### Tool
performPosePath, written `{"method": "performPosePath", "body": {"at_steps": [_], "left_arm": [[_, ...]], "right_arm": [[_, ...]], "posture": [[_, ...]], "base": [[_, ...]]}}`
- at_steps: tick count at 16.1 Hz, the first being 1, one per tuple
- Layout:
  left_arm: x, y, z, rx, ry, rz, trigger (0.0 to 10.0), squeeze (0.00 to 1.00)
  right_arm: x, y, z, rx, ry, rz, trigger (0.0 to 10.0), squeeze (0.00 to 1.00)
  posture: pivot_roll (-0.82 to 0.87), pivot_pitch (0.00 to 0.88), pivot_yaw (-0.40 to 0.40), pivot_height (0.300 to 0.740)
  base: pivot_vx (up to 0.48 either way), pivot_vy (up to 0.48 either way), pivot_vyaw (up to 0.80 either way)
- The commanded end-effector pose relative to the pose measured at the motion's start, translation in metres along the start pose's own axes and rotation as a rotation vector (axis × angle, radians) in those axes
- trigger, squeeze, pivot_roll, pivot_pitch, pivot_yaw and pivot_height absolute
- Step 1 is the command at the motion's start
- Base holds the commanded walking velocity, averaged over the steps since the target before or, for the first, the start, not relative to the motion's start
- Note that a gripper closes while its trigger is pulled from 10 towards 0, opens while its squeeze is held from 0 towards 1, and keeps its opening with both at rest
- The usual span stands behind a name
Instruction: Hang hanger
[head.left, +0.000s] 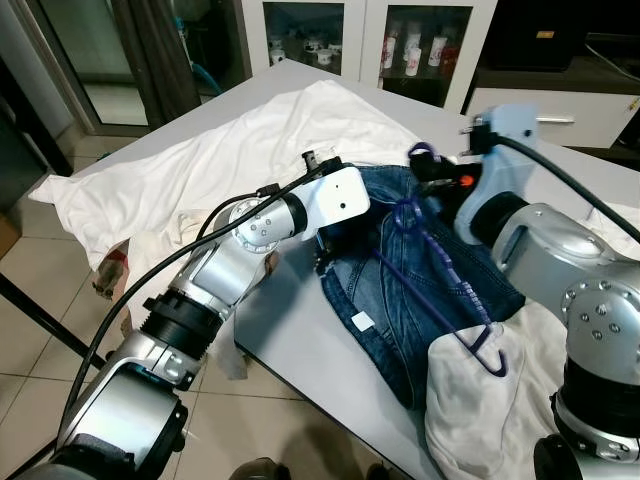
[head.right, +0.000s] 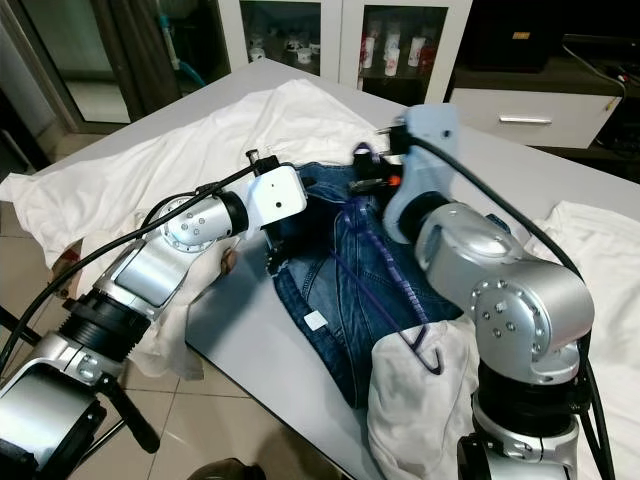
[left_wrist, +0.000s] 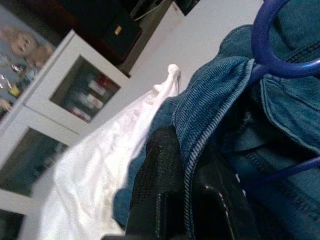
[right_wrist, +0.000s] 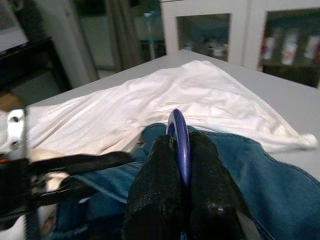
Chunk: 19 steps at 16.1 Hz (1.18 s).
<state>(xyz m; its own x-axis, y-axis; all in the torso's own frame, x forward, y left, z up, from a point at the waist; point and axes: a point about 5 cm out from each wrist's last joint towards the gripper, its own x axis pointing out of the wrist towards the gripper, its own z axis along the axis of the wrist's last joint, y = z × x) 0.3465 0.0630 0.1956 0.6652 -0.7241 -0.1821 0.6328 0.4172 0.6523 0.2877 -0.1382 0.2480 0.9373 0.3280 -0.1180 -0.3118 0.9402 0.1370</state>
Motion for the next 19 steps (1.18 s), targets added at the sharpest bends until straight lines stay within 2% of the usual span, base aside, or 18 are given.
{"method": "performPosePath", "body": {"at_steps": [1,4,7,8,9,10,11,12,14,16,19], "left_arm": [[-0.001,0.003,0.008,-0.07,-0.038,0.004,10.0,0.0],[-0.007,-0.013,0.004,-0.047,-0.044,-0.065,10.0,0.0],[-0.009,-0.014,0.008,-0.05,-0.081,-0.062,10.0,0.0],[-0.011,-0.012,0.012,-0.04,-0.116,-0.058,10.0,1.0],[-0.012,-0.011,0.013,-0.021,-0.128,-0.061,10.0,1.0],[-0.013,-0.009,0.016,0.033,-0.144,-0.036,10.0,1.0],[-0.014,-0.003,0.017,0.068,-0.146,0.017,10.0,0.0],[-0.016,0.005,0.02,0.095,-0.166,0.076,10.0,0.0],[-0.021,0.013,0.029,0.103,-0.237,0.117,10.0,0.0],[-0.028,0.017,0.035,0.121,-0.295,0.107,10.0,0.0],[-0.034,0.015,0.03,0.137,-0.307,0.081,10.0,0.0]], "right_arm": [[0.001,-0.007,0.0,0.023,-0.012,-0.052,10.0,0.0],[0.003,-0.01,0.006,0.061,-0.067,-0.076,10.0,0.0],[0.004,-0.002,0.011,0.06,-0.096,-0.012,10.0,0.0],[0.003,0.005,0.012,0.047,-0.11,0.038,10.0,0.0],[0.003,0.007,0.012,0.043,-0.113,0.056,10.0,0.0],[0.002,0.01,0.011,0.037,-0.112,0.082,10.0,0.0],[0.001,0.009,0.008,0.029,-0.107,0.092,10.0,0.0],[0.001,0.006,0.005,0.027,-0.101,0.088,10.0,0.0],[0.002,0.001,0.0,0.035,-0.091,0.068,10.0,0.0],[0.003,-0.002,-0.005,0.042,-0.084,0.055,10.0,0.0],[0.004,-0.002,-0.008,0.047,-0.086,0.061,10.0,0.0]], "posture": [[-0.07,0.031,0.015,0.74],[-0.07,0.031,0.015,0.74],[-0.06,0.024,0.012,0.74],[-0.06,0.023,0.011,0.74],[-0.05,0.021,0.01,0.74],[-0.05,0.021,0.008,0.74],[-0.05,0.021,0.008,0.74],[-0.05,0.021,0.007,0.74],[-0.05,0.023,0.007,0.74],[-0.05,0.027,0.007,0.74],[-0.04,0.031,0.006,0.74]], "base": [[0.0,0.0,0.0],[0.0,0.0,0.0],[0.0,0.0,0.0],[0.0,0.0,0.0],[0.0,0.0,0.0],[0.0,0.0,0.0],[0.0,0.0,0.0],[0.0,0.0,0.0],[0.0,0.0,0.0],[0.0,0.0,0.0],[0.0,0.0,0.0]]}}
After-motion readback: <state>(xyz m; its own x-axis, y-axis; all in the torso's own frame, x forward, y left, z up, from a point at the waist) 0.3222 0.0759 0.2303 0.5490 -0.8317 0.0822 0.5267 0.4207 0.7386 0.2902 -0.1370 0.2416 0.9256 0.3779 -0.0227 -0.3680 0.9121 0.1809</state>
